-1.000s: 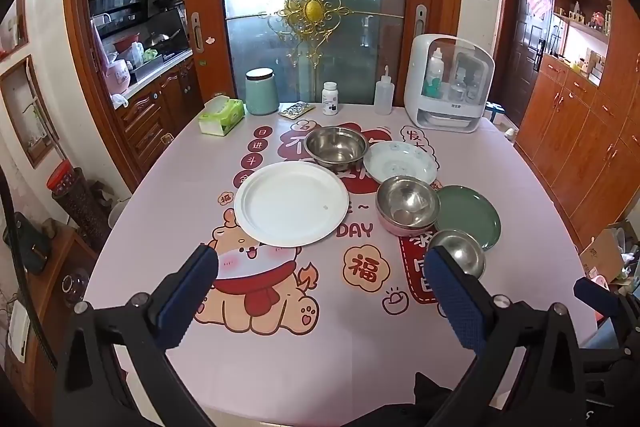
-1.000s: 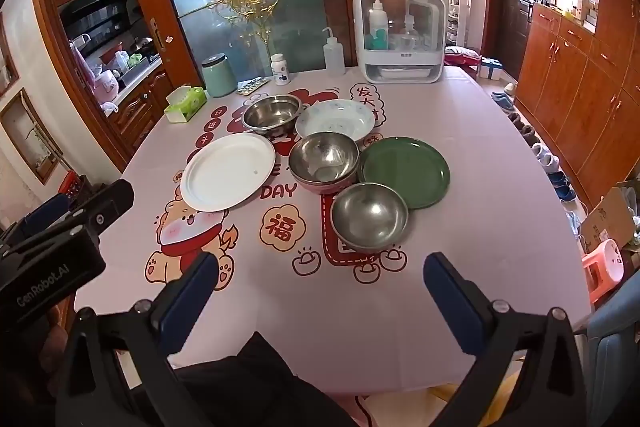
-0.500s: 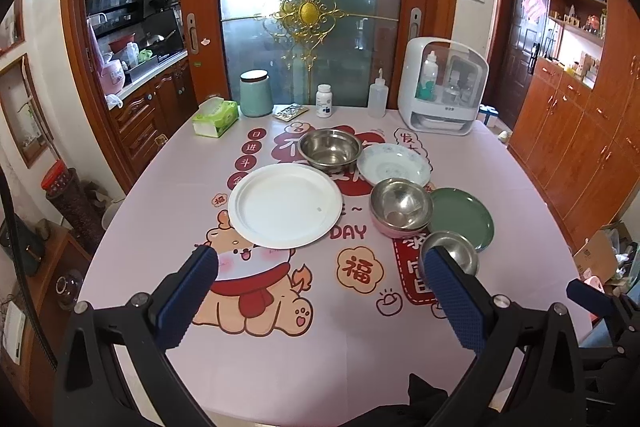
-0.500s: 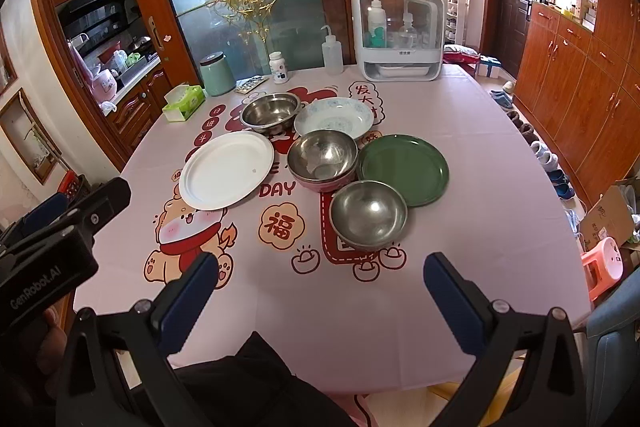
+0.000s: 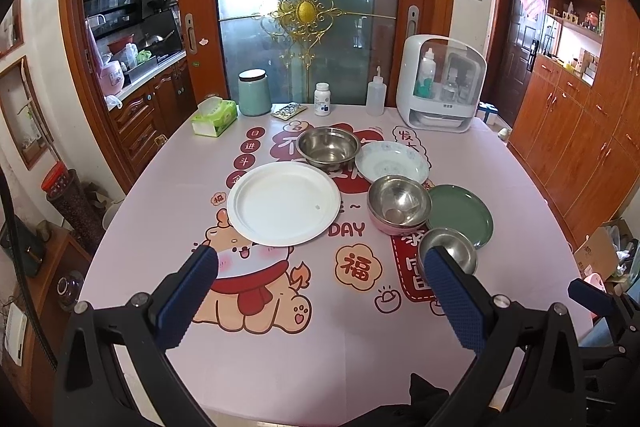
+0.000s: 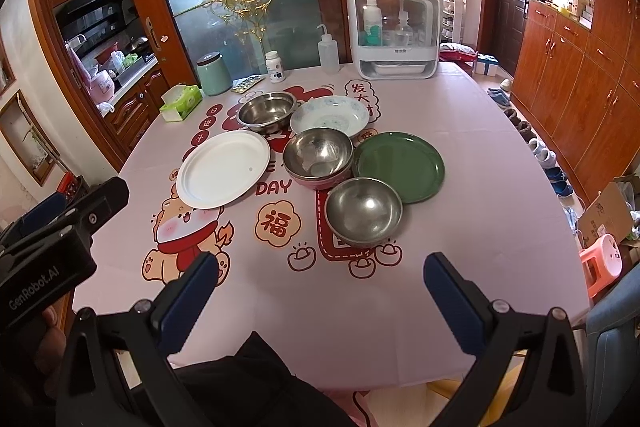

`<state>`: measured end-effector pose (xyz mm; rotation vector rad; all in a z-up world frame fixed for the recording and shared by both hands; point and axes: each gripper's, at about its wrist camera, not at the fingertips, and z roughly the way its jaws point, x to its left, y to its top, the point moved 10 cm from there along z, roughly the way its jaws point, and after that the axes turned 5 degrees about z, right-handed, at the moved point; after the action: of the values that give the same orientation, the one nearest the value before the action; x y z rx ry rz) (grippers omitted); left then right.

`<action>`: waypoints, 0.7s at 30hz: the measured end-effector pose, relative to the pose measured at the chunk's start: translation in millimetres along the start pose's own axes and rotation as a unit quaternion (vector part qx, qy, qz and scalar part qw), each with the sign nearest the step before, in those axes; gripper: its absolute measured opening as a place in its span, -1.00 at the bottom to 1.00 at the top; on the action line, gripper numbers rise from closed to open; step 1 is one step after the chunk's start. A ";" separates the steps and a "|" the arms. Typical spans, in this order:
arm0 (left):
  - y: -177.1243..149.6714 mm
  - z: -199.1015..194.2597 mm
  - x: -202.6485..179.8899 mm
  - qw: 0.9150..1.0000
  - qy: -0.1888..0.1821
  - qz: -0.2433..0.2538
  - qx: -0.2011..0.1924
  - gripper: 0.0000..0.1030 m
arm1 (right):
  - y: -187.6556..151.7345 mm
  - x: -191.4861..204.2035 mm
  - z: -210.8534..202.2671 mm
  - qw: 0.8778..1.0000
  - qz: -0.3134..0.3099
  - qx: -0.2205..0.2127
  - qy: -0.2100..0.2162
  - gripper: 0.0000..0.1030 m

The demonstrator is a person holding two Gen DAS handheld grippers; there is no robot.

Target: Organize plates and bowls

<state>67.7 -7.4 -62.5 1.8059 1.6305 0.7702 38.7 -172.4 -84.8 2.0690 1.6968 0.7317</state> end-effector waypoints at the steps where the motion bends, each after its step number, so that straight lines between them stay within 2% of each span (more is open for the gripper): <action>1: -1.8 0.4 0.8 1.000 0.001 0.000 0.001 0.99 | 0.5 0.6 -0.2 1.000 0.000 0.000 -0.001 0.99; 10: -24.9 3.3 0.8 1.000 -0.007 -0.008 0.027 0.99 | -13.4 -14.5 2.2 1.000 -0.004 0.004 -0.014 0.99; 21: -29.0 12.2 -11.7 0.998 -0.006 -0.009 0.061 0.99 | -19.6 -24.4 6.3 0.999 -0.002 0.031 -0.015 0.99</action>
<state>56.6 -17.1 -92.6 1.8741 1.7158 0.6634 23.6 -191.9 -105.1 2.1061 1.7282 0.6511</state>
